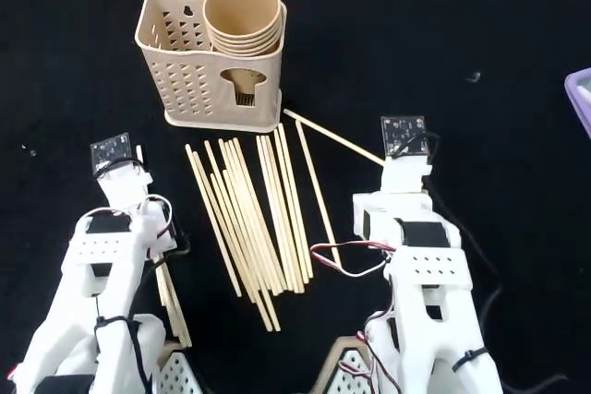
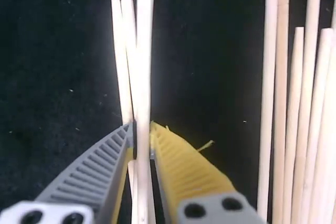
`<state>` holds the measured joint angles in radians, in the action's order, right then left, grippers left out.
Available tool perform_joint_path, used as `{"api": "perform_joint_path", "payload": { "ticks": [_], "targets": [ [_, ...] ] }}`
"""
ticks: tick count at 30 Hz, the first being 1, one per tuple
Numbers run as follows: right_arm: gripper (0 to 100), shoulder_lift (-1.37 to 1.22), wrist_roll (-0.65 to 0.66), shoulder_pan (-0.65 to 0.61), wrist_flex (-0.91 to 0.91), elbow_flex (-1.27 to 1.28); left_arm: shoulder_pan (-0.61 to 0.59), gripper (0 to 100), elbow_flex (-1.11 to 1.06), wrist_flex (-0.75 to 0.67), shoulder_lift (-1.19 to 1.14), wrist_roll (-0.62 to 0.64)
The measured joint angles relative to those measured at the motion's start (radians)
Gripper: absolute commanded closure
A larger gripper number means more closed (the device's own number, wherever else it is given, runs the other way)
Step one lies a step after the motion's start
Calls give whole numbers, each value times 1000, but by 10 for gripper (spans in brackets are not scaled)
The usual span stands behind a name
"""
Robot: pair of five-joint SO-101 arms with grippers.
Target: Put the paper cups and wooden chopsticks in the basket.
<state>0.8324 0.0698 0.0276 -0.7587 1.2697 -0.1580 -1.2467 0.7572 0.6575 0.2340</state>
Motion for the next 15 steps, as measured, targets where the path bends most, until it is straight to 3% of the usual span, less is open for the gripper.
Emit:
{"api": "perform_joint_path", "payload": {
  "ticks": [8,15],
  "targets": [
    [843,0,0,0,2,0,-23,970,147,5,-3,0],
    [843,0,0,0,2,0,-120,970,195,-169,-5,0]
  ]
}}
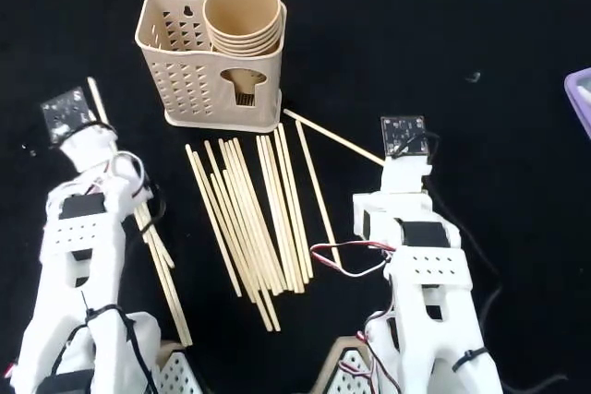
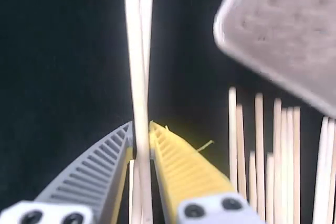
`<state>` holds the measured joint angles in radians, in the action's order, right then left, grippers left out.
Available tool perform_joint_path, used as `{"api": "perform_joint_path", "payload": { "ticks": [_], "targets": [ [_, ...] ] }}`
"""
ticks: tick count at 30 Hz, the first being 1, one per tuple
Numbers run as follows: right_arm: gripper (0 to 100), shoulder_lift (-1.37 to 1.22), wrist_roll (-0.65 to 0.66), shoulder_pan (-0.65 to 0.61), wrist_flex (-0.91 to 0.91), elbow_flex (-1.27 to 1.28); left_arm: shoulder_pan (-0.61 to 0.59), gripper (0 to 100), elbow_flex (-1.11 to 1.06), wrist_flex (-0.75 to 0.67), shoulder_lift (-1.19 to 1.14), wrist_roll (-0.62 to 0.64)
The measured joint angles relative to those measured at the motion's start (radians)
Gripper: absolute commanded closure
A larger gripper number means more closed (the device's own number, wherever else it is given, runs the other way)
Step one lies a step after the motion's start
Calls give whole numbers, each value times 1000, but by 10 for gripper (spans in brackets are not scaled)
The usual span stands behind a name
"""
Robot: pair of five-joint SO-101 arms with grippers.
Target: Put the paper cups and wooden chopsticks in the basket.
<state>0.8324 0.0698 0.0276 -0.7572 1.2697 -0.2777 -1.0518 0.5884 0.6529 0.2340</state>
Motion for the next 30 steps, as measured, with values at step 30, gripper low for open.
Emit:
{"api": "perform_joint_path", "payload": {
  "ticks": [30],
  "targets": [
    [843,0,0,0,0,0,-411,834,-152,150,-2,-40]
  ]
}}
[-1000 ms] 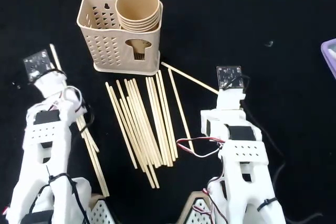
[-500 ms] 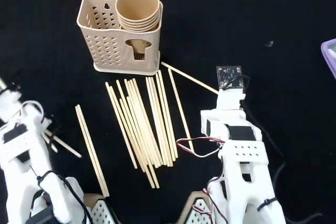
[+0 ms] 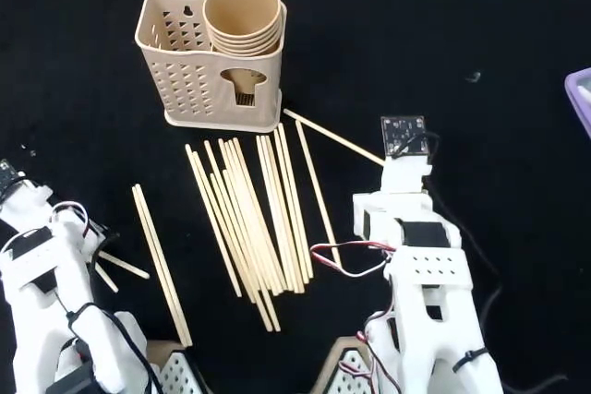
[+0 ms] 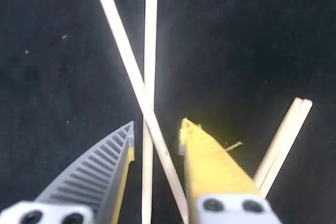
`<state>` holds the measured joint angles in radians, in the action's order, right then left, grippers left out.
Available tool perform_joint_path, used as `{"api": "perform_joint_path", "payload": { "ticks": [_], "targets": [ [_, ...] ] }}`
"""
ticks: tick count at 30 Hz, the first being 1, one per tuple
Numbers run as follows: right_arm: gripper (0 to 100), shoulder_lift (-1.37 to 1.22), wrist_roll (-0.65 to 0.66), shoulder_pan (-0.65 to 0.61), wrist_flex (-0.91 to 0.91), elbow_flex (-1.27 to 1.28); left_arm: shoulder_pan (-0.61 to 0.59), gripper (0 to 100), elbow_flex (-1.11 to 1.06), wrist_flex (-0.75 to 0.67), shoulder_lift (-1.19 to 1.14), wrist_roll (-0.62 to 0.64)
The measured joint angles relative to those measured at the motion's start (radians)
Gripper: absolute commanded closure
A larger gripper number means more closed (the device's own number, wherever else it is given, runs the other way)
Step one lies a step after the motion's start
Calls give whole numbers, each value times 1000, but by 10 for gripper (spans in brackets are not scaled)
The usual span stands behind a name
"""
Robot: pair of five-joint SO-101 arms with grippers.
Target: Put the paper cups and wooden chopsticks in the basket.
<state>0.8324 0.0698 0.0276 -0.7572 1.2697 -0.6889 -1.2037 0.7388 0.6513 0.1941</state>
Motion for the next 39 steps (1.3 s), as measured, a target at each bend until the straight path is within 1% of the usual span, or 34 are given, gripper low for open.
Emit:
{"api": "perform_joint_path", "payload": {
  "ticks": [5,10,12,16,18,21,22,32,37,39],
  "targets": [
    [843,0,0,0,0,0,0,834,2,17,0,0],
    [843,0,0,0,0,0,-3,834,2,17,0,-52],
    [843,0,0,0,0,0,-40,834,2,2,0,-68],
    [843,0,0,0,0,0,-129,835,2,-78,0,-110],
    [843,0,0,0,0,0,-130,859,-20,-91,0,-124],
    [843,0,0,0,0,0,-130,924,-44,-97,2,-130],
    [843,0,0,0,0,0,-130,928,-44,-98,2,-132],
    [843,0,0,0,0,0,-118,828,-46,-97,2,-135],
    [843,0,0,0,0,0,-118,815,-46,-97,2,-133],
    [843,0,0,0,0,0,-117,815,-46,-97,2,-109]
  ]
}}
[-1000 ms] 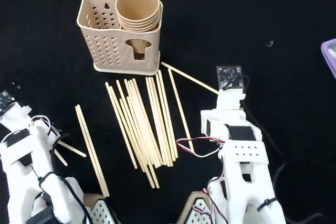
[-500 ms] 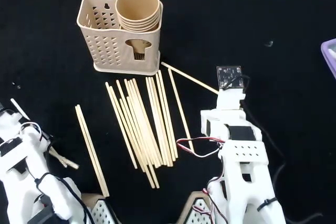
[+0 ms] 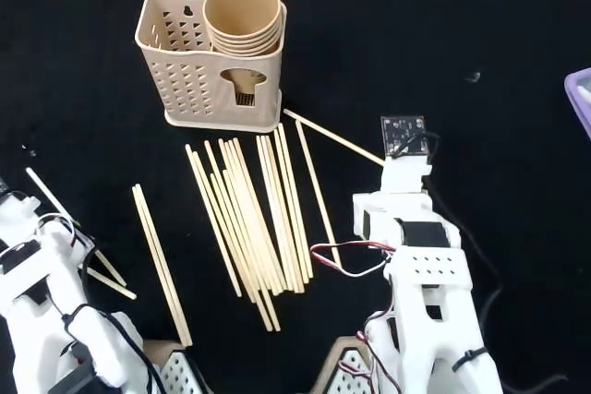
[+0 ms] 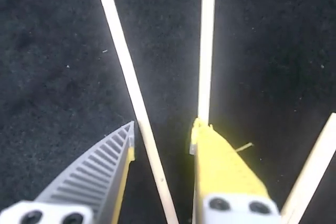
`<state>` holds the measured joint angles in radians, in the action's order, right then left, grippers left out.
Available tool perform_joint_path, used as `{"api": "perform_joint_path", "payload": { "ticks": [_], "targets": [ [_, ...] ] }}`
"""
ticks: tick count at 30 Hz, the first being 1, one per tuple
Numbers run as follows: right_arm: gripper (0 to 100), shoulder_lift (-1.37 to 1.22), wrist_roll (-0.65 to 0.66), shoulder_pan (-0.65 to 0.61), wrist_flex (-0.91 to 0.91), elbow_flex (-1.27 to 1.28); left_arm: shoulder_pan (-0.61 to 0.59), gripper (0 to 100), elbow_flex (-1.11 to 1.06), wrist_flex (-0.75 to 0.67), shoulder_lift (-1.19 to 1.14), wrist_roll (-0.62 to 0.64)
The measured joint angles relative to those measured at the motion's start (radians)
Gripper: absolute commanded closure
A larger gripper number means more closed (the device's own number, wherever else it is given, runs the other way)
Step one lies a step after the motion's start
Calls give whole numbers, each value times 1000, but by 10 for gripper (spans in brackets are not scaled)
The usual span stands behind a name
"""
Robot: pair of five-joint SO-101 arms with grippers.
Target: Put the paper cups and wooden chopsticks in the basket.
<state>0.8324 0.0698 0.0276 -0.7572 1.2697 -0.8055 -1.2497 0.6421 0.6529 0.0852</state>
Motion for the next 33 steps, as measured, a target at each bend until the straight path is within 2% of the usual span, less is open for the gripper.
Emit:
{"api": "perform_joint_path", "payload": {
  "ticks": [7,10,14,33],
  "targets": [
    [843,0,0,0,0,0,20,814,0,0,0,48],
    [843,0,0,0,0,0,21,812,0,0,0,118],
    [843,0,0,0,0,0,29,762,0,0,0,169],
    [843,0,0,0,0,0,48,762,25,-3,-20,233]
  ]
}}
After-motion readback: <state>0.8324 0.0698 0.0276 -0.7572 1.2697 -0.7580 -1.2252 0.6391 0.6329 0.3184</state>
